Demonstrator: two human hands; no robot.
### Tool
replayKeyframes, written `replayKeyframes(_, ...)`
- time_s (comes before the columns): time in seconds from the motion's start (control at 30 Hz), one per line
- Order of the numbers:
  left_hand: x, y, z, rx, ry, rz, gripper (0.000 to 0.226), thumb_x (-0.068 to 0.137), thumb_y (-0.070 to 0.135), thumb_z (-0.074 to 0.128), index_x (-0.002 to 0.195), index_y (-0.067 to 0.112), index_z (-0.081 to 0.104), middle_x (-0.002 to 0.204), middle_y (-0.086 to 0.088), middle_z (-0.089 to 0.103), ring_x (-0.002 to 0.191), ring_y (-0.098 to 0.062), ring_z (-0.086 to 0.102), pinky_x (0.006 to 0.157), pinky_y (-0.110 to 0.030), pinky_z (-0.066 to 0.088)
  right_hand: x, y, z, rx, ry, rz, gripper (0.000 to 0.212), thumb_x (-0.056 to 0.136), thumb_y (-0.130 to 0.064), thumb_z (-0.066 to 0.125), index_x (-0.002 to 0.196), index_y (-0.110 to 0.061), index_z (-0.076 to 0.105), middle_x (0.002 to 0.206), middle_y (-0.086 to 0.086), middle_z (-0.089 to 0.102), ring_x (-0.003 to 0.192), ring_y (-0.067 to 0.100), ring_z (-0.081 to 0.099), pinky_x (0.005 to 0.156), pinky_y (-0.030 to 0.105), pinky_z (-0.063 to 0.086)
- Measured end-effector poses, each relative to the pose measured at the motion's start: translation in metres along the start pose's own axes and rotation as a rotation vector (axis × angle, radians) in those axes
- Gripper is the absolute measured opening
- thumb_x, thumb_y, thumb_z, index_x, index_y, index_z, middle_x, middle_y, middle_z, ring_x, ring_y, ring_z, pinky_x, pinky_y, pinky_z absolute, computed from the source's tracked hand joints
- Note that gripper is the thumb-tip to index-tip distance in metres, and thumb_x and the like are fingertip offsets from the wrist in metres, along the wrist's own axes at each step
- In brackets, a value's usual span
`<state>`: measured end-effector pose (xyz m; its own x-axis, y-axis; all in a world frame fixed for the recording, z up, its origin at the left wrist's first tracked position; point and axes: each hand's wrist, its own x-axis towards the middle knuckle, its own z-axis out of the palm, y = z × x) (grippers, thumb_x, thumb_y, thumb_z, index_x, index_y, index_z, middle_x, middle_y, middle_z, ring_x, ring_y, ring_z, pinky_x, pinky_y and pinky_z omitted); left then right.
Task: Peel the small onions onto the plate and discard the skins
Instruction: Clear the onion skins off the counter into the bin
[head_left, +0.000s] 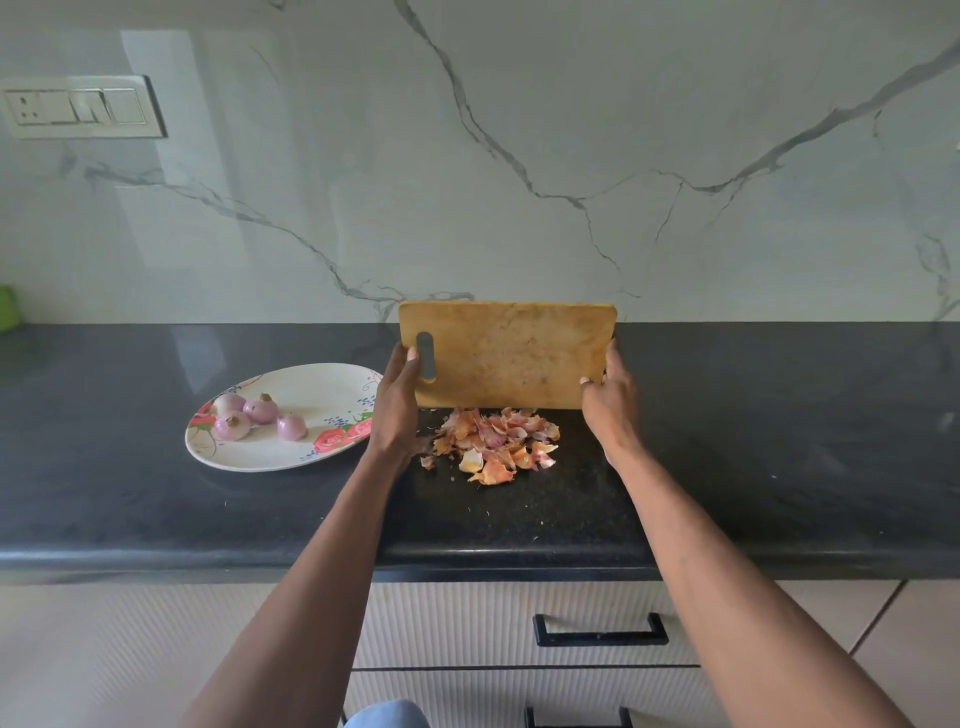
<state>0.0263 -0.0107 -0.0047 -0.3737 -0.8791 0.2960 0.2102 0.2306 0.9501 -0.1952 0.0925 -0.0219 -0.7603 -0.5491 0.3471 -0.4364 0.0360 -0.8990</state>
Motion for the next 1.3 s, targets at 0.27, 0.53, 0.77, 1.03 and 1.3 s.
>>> replayKeyframes(0.27,-0.005,0.009,0.001,-0.069,0.020,0.008,0.032,0.103,0.027,0.046,0.133,0.035,0.057,0.130,0.019,0.065,0.127,0.001,0.054,0.107,-0.025,0.040,-0.007,-0.010,-0.007,0.027,0.093,0.016,0.064,0.104,-0.009,0.049,0.159,-0.025,0.020,0.159,-0.001,0.037,0.133,0.019,0.049,0.088,0.020,0.045)
replayKeyframes(0.53,0.007,0.025,0.012,-0.019,0.043,0.054,0.049,0.096,0.006,0.062,0.144,0.008,0.052,0.141,-0.001,0.059,0.126,-0.012,0.056,0.100,-0.019,0.043,-0.003,-0.005,-0.032,0.273,0.261,-0.020,0.009,0.099,-0.017,0.056,0.095,-0.015,0.063,0.091,-0.003,0.068,0.076,0.014,0.058,0.070,0.030,0.046)
replayKeyframes(0.77,0.011,0.035,0.055,0.068,-0.024,-0.043,0.043,0.096,0.006,0.063,0.138,-0.001,0.056,0.117,-0.012,0.070,0.102,-0.022,0.069,0.085,-0.031,0.058,0.002,0.008,-0.082,0.559,0.484,0.232,0.014,0.094,-0.017,0.069,0.091,-0.003,0.068,0.078,-0.005,0.060,0.074,0.009,0.052,0.067,0.019,0.040)
replayKeyframes(1.03,-0.036,0.019,0.124,-0.061,-0.256,-0.407,0.008,0.092,-0.005,0.065,0.099,-0.009,0.062,0.071,-0.015,0.073,0.059,-0.022,0.072,0.051,-0.028,0.058,0.004,0.020,-0.128,0.844,0.628,0.445,0.031,0.086,-0.038,0.077,0.103,-0.014,0.067,0.097,0.004,0.072,0.085,0.022,0.072,0.071,0.041,0.062)
replayKeyframes(1.3,-0.058,-0.001,0.161,-0.147,-0.139,-0.375,0.032,0.089,0.023,0.077,0.108,0.002,0.061,0.092,-0.017,0.075,0.077,-0.027,0.074,0.066,-0.032,0.061,0.007,0.024,-0.131,0.676,0.428,0.479,0.018,0.098,-0.020,0.063,0.115,-0.016,0.064,0.107,0.008,0.069,0.091,0.028,0.069,0.069,0.041,0.058)
